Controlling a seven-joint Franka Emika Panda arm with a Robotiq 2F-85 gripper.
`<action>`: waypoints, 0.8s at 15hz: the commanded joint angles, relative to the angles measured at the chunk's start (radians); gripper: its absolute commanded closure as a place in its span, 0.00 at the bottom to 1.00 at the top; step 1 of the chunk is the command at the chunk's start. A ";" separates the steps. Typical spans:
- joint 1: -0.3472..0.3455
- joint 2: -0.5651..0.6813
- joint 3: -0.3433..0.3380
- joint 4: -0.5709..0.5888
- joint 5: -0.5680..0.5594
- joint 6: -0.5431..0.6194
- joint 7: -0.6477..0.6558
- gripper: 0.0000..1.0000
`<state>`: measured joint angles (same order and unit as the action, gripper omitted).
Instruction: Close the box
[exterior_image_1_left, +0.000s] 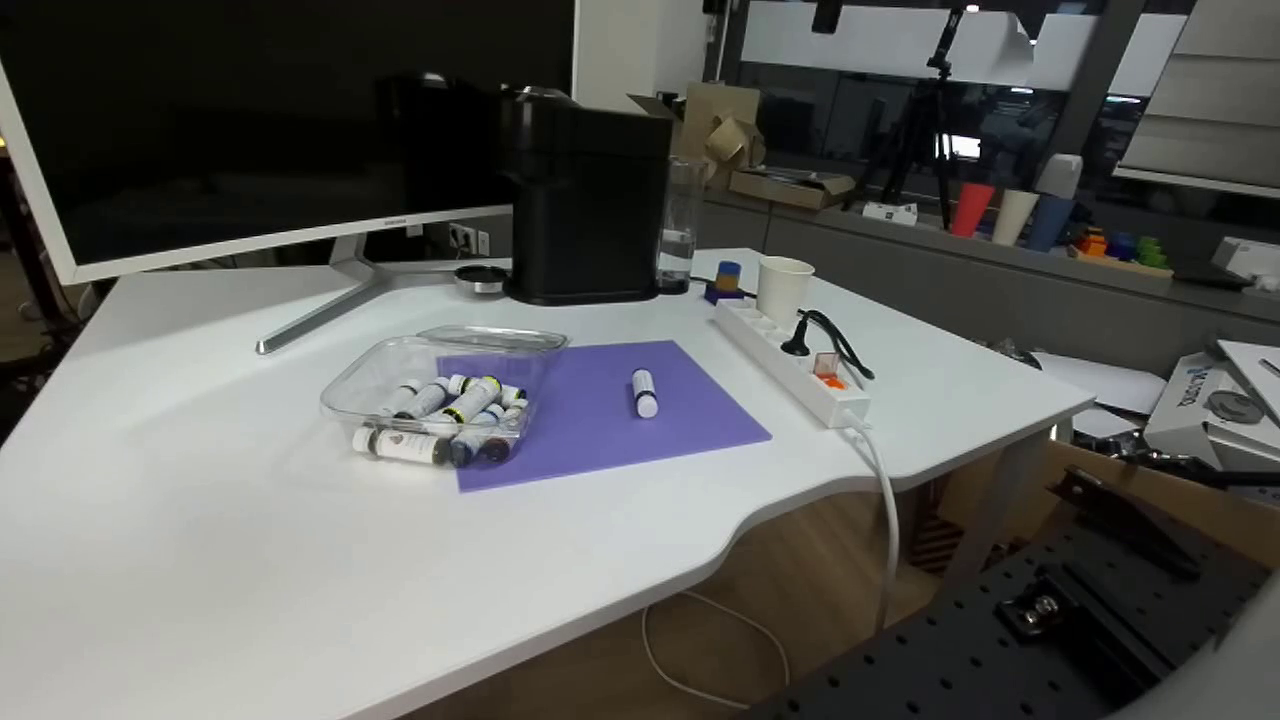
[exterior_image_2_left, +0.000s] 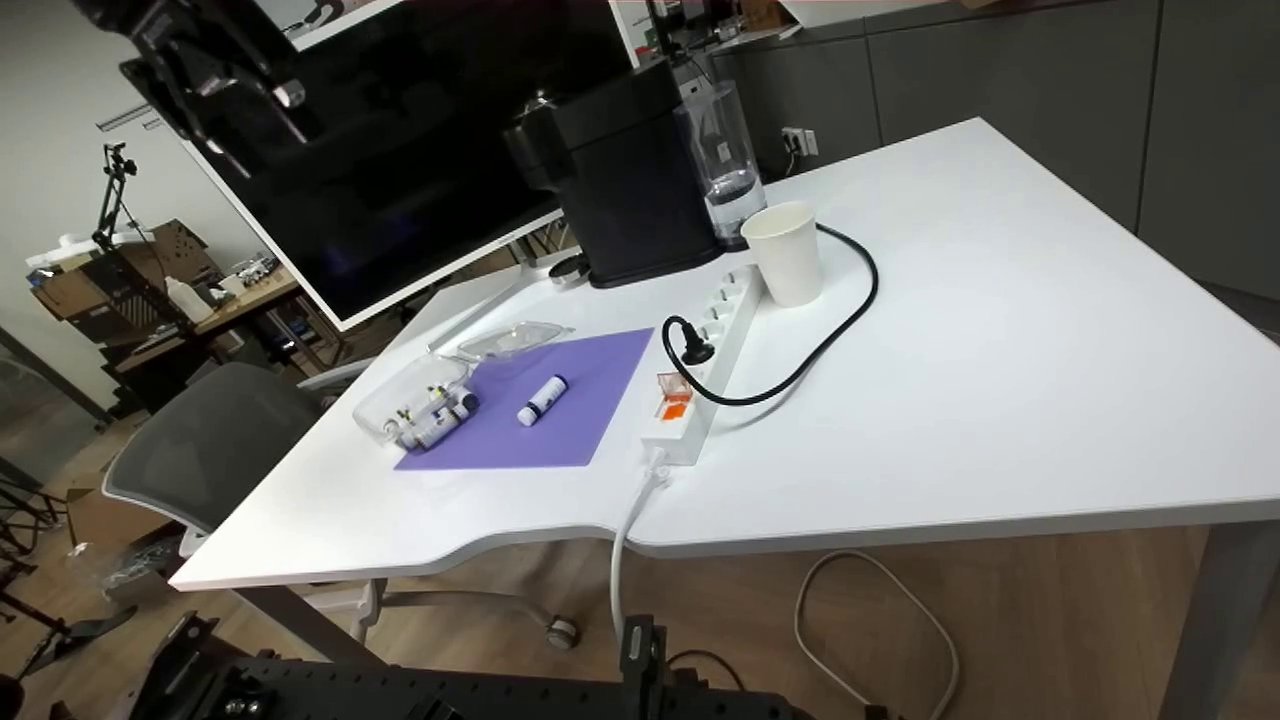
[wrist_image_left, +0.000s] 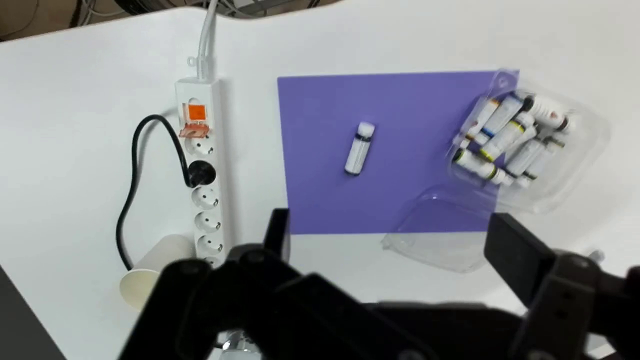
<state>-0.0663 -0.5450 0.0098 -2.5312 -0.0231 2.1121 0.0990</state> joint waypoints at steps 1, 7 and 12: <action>-0.067 0.163 -0.040 0.051 -0.001 0.160 0.077 0.00; -0.002 0.486 -0.159 0.197 0.345 0.336 -0.132 0.00; 0.055 0.626 -0.131 0.329 0.811 0.316 -0.444 0.00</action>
<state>0.0041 0.0047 -0.1741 -2.3013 0.5951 2.4604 -0.2117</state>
